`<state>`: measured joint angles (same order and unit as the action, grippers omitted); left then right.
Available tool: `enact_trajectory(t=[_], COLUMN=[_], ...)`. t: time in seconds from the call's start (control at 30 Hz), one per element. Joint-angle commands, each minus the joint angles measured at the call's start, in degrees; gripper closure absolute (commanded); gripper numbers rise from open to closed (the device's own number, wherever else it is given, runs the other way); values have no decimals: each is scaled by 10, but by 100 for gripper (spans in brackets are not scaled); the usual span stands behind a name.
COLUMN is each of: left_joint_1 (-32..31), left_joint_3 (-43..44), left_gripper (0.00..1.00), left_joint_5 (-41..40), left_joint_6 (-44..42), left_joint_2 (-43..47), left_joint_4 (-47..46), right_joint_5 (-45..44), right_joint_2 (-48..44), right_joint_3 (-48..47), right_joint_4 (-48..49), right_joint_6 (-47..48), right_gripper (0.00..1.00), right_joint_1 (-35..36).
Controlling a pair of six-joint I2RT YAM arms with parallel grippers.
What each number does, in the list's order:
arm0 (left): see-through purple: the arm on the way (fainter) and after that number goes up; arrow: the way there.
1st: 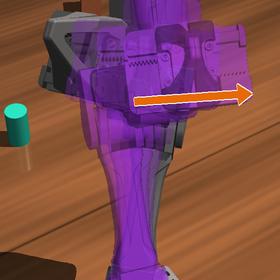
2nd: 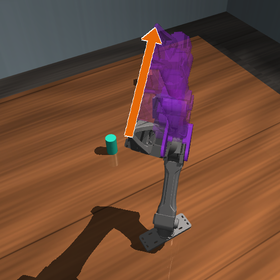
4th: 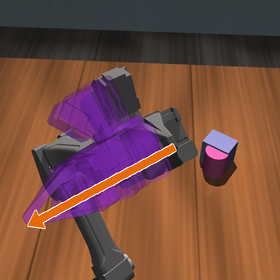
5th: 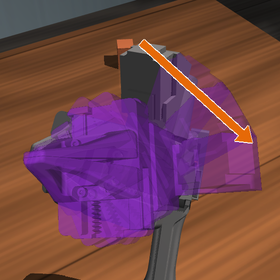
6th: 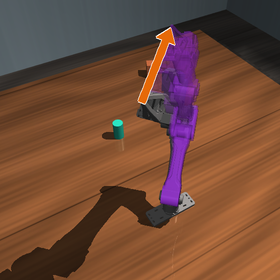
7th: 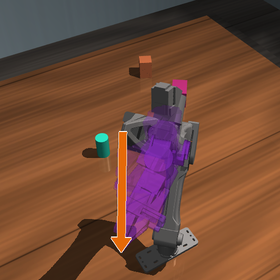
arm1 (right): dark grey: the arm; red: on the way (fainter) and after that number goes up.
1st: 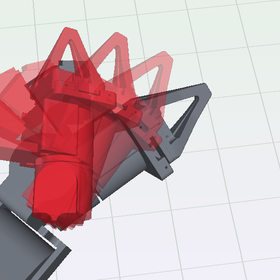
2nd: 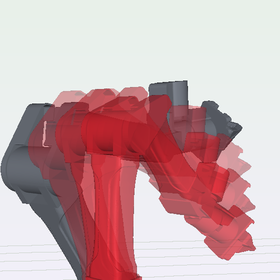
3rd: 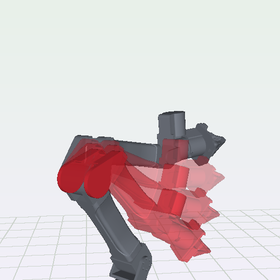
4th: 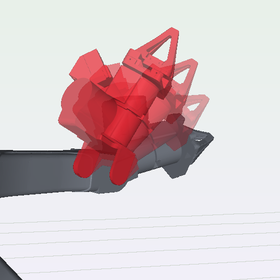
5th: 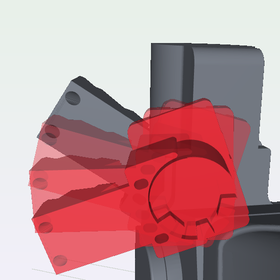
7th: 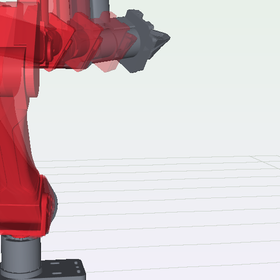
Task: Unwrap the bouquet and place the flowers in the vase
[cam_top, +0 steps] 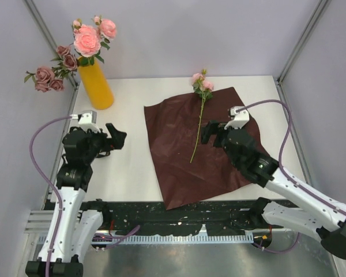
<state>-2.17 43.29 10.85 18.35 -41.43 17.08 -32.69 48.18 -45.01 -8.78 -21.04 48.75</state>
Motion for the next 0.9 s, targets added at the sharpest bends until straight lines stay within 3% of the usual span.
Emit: enact_trajectory(t=[0.0, 0.13, 0.23, 0.4, 0.87], left_joint_1=[-13, -19, -43, -59, -70], left_joint_3=[-60, -110, -117, -114, -113], left_gripper=[8, 8, 7, 7, 4], left_joint_5=[153, 231, 232, 223, 196], left_joint_6=[33, 39, 49, 39, 40], left_joint_2=[80, 143, 172, 170, 212], left_joint_4=[80, 95, 93, 103, 114], right_joint_5=[89, 129, 139, 169, 149], right_joint_2=[87, 163, 222, 291, 506], right_joint_3=[-25, -22, -16, -18, -106], right_joint_4=[44, 84, 123, 158, 234], right_joint_6=[-65, -83, -97, -138, -139], right_gripper=[1, 9, 18, 44, 54], right_joint_1=[-81, -134, -165, -204, -212])
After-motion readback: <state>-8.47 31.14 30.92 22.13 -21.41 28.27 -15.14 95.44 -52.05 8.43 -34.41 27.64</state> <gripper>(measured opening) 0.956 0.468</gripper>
